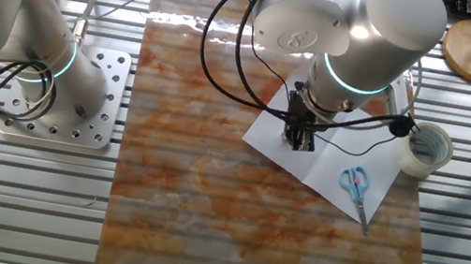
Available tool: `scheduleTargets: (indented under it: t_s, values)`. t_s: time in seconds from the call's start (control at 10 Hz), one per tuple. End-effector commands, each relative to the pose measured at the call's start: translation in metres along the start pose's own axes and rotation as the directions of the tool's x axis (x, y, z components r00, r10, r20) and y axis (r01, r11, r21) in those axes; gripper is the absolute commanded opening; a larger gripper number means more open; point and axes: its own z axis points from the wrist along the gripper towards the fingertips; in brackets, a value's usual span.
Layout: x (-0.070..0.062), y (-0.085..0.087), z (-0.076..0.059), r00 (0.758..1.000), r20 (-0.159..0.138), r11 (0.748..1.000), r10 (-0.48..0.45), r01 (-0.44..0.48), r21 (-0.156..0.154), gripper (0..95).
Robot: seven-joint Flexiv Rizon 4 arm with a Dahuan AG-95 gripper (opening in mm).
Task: Unfold a piece of paper
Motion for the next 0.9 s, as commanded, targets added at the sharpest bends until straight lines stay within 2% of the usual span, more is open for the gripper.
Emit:
scheduleTargets:
  t_s: [0.1,0.4,0.9]
  values:
    - [0.003,0.0,-0.001,1.0,-0.002,1.0,0.0,0.0,-0.001,0.0]
    - [0.004,0.002,-0.001,1.0,0.0,1.0,-0.001,0.001,-0.004,0.0]
    - [-0.004,0.024,-0.001,1.0,-0.002,1.0,0.028,-0.028,-0.005,0.0]
